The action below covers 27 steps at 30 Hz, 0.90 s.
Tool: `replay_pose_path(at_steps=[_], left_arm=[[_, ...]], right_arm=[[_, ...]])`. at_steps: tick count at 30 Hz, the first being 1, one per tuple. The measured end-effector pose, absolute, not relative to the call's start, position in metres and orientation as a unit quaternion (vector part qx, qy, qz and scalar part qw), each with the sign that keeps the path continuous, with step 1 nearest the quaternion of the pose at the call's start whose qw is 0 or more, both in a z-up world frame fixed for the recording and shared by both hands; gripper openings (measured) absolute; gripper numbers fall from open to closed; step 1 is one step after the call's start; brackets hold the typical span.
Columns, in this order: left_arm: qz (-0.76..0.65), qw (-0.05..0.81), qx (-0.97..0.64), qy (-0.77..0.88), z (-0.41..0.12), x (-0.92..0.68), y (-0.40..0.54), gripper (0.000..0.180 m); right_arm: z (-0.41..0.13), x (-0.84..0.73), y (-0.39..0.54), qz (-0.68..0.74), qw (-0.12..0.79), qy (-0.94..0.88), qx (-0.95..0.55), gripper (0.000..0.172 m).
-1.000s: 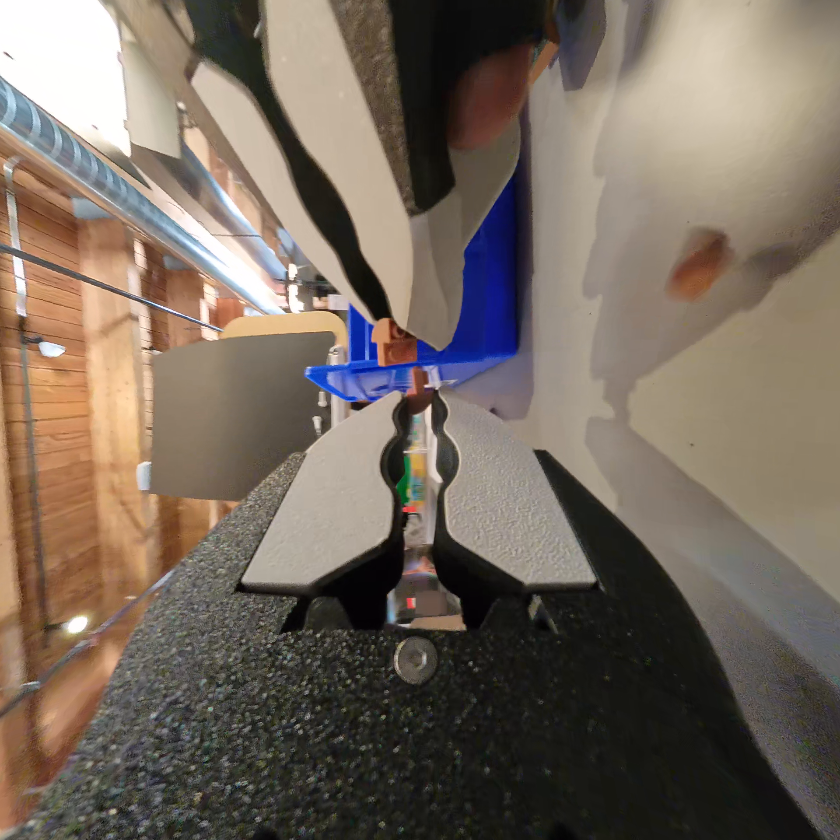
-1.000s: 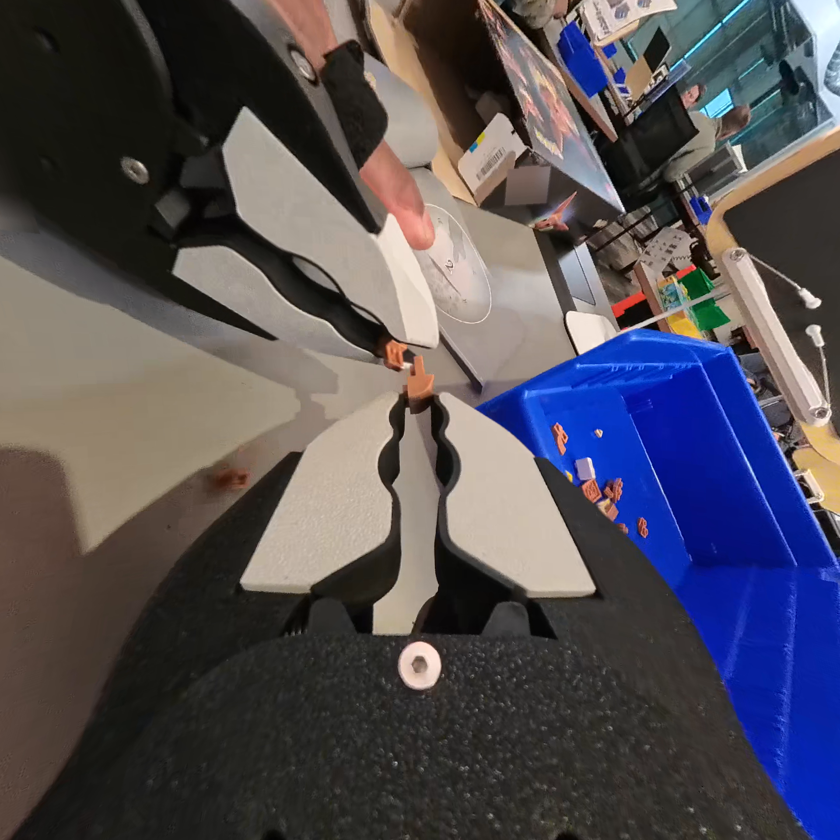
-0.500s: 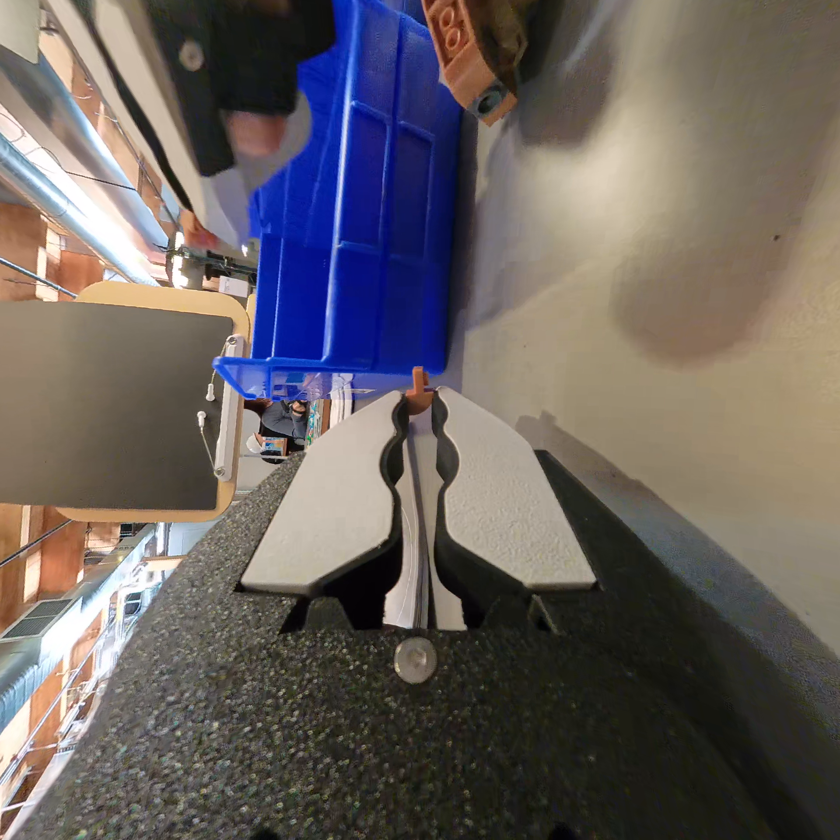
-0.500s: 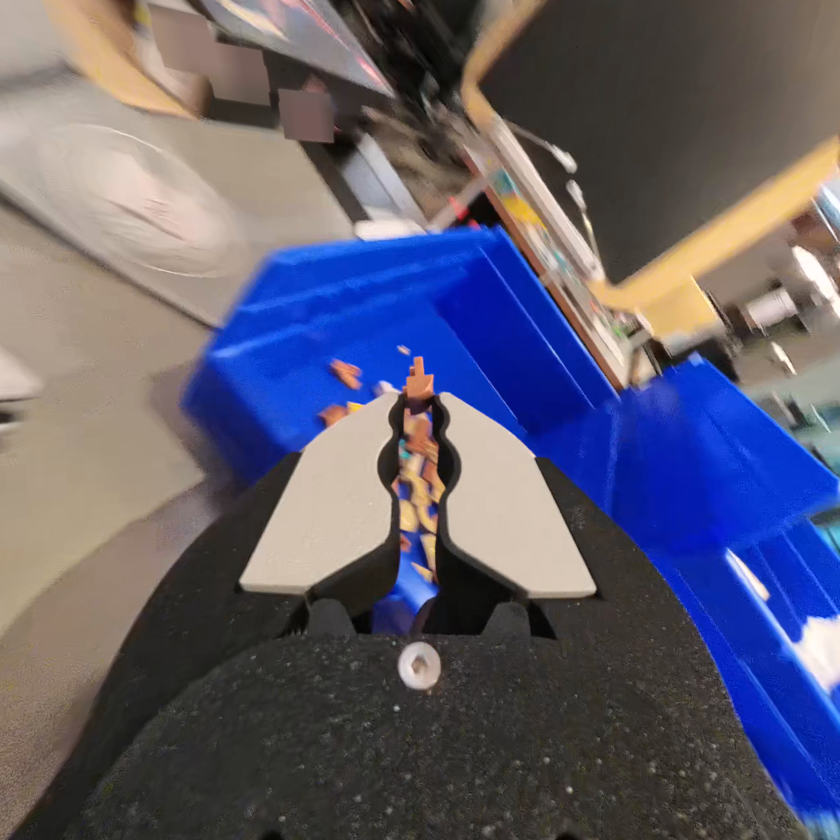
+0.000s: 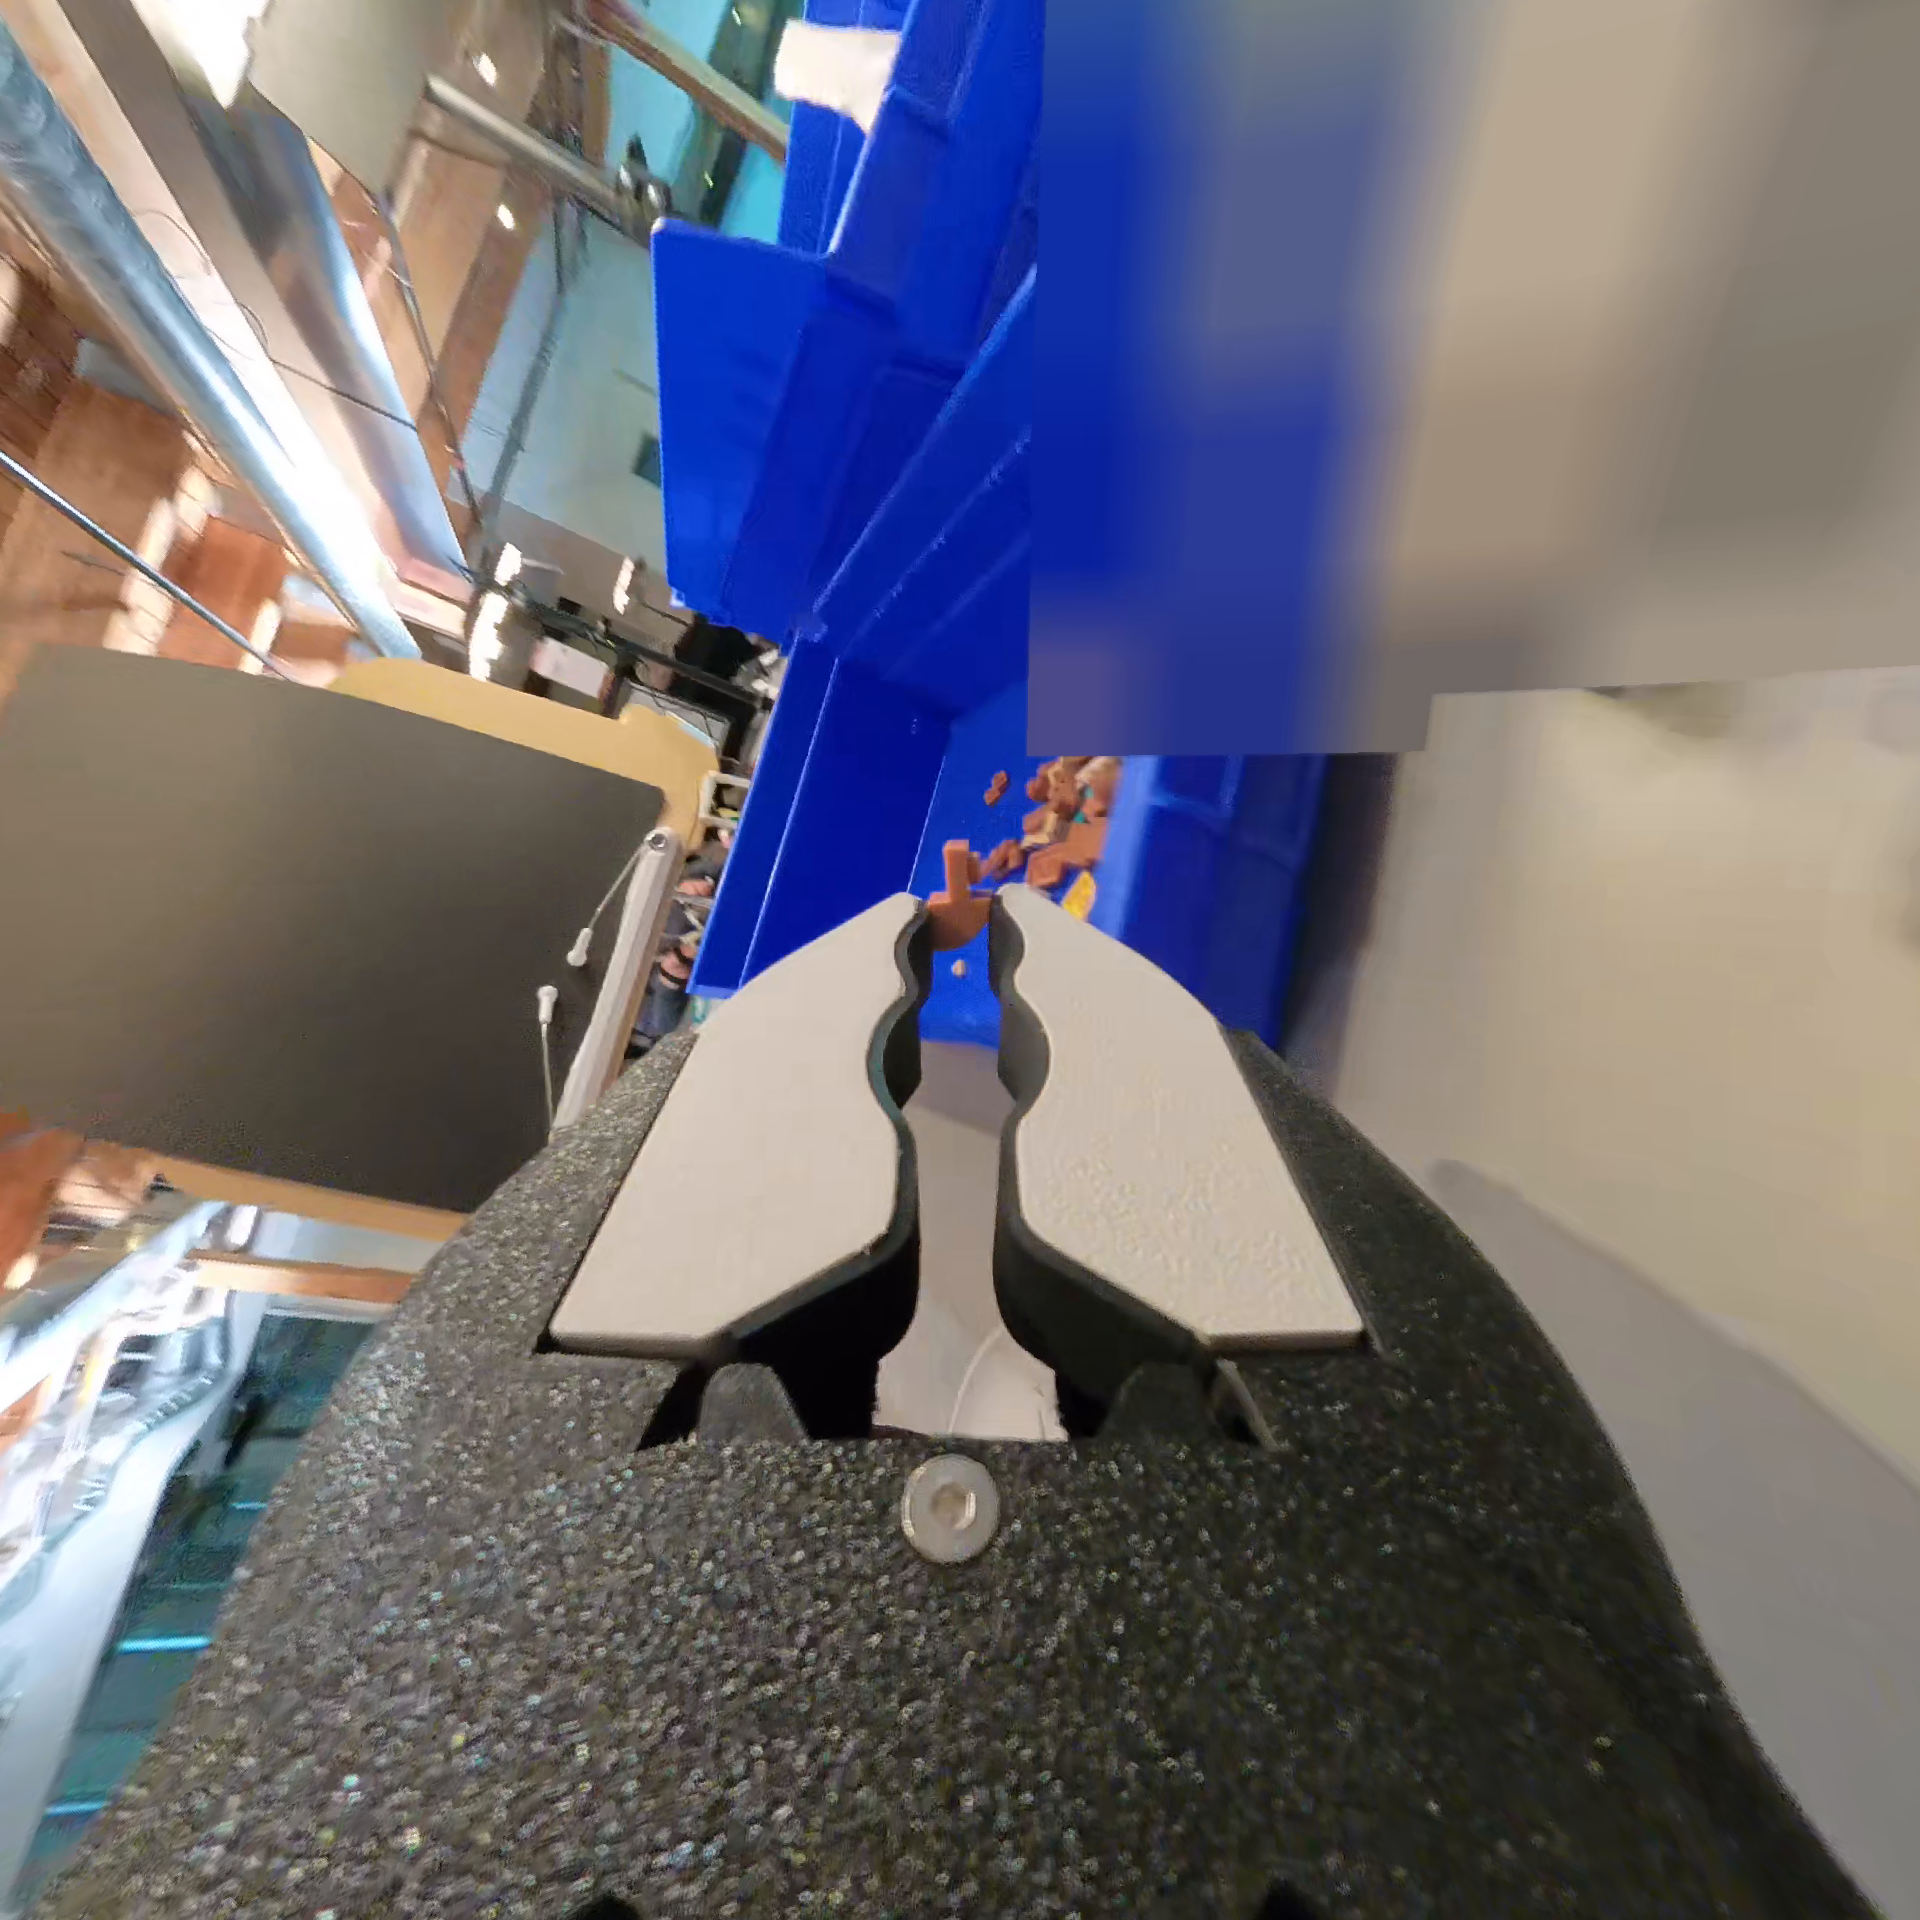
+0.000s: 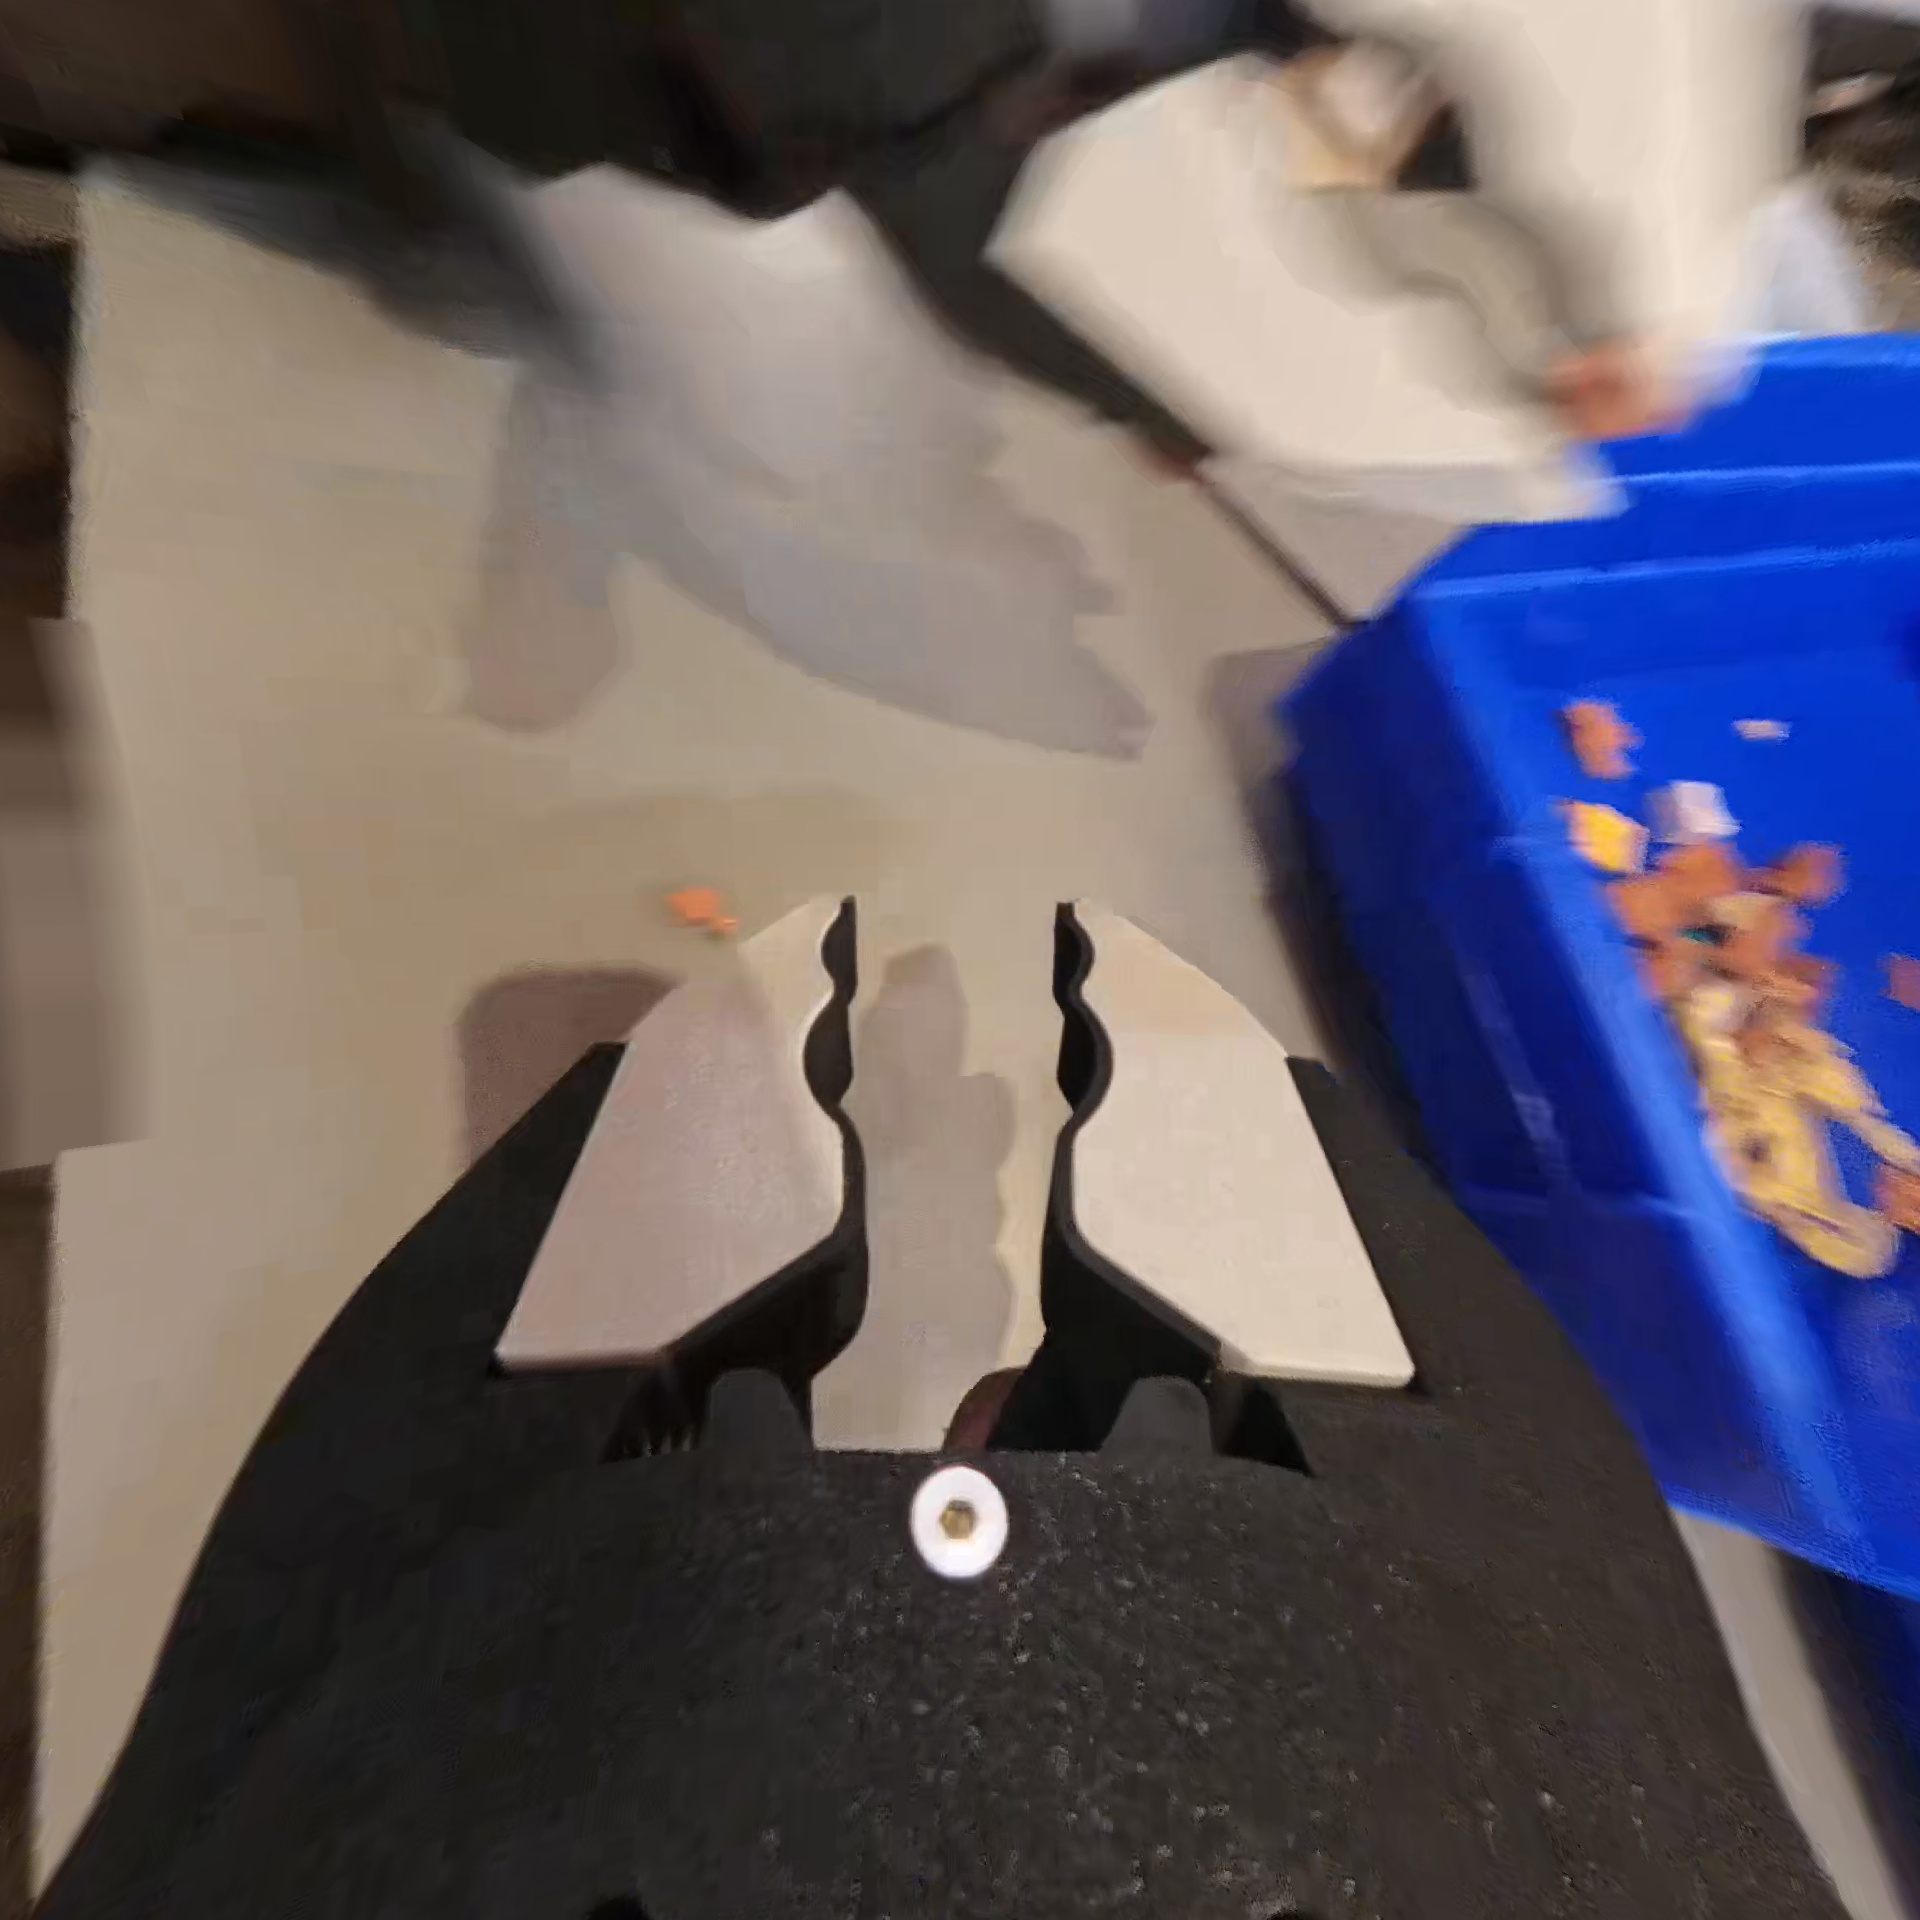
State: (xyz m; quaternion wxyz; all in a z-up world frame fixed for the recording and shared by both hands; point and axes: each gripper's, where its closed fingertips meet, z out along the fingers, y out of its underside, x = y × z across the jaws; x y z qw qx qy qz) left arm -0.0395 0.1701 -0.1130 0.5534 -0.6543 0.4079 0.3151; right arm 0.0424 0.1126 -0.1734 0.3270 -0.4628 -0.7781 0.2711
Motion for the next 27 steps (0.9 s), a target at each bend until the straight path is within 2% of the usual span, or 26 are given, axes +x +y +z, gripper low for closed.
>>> replay_pose_path(at_steps=[2, 4, 7, 12, 23, 26, 27], left_arm=[[0.284, 0.53, -0.697, 0.389, -0.106, -0.045, 0.198, 0.012], [0.244, 0.522, -0.736, 0.355, -0.104, -0.053, 0.218, 0.027], [0.191, 0.55, -0.747, 0.32, -0.1, -0.057, 0.218, 0.037], [0.126, 0.606, -0.729, 0.292, -0.114, -0.059, 0.181, 0.037], [0.09, 0.604, -0.738, 0.287, -0.142, -0.057, 0.147, 0.034], [0.094, 0.6, -0.738, 0.293, -0.144, -0.054, 0.148, 0.034], [0.095, 0.6, -0.738, 0.295, -0.145, -0.053, 0.148, 0.034]], right_arm=[[-0.197, 0.046, 0.091, 0.281, 0.286, -0.799, -0.449, 0.039], [-0.213, 0.048, 0.084, 0.28, 0.267, -0.807, -0.447, 0.042], [-0.224, 0.053, 0.083, 0.287, 0.249, -0.811, -0.444, 0.044], [-0.231, 0.054, 0.079, 0.297, 0.229, -0.819, -0.434, 0.044], [-0.24, 0.045, 0.065, 0.29, 0.205, -0.833, -0.425, 0.039], [-0.24, 0.044, 0.062, 0.289, 0.195, -0.836, -0.423, 0.031], [-0.24, 0.045, 0.061, 0.288, 0.19, -0.839, -0.421, 0.02]])
